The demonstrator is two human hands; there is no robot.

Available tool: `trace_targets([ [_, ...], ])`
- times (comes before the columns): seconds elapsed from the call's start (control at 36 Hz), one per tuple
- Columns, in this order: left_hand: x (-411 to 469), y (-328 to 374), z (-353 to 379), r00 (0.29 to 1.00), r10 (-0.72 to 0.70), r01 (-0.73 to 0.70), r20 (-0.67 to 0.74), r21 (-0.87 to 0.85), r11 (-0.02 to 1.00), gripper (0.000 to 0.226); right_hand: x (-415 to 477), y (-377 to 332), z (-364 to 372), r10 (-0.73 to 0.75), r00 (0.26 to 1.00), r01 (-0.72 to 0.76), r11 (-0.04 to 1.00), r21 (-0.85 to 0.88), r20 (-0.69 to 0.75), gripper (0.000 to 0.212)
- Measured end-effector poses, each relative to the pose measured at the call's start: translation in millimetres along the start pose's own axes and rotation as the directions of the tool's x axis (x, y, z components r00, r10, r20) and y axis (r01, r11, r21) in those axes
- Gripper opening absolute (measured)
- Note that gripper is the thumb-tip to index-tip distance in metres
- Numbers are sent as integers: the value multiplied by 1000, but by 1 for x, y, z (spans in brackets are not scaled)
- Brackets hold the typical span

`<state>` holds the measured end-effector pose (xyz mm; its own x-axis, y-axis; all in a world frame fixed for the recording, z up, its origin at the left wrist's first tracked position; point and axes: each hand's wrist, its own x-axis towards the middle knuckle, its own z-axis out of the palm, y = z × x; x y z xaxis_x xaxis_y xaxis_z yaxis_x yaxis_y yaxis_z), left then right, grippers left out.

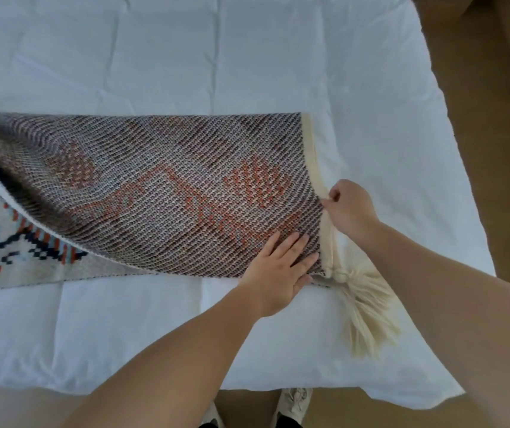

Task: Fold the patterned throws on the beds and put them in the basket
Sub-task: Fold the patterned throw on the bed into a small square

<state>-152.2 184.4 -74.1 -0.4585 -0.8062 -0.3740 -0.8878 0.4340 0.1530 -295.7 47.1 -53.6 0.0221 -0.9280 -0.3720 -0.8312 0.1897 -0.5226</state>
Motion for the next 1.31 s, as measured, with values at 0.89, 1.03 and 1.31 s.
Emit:
trace_targets([
  [0.89, -142, -92, 15, 917, -397, 399, 40, -45, 916, 65, -73, -91, 72, -348, 887, 460, 593, -661, 305, 62],
  [1.03, -211, -140, -2, 874, -484, 486, 42, -56, 872, 64, -108, -166, 101, -410, 827, 561, 565, -605, 385, 61],
  [1.31, -363, -246, -36, 777, -629, 628, 11, -80, 774, 58, -166, -315, 146, -469, 788, 616, 603, -507, 398, 58],
])
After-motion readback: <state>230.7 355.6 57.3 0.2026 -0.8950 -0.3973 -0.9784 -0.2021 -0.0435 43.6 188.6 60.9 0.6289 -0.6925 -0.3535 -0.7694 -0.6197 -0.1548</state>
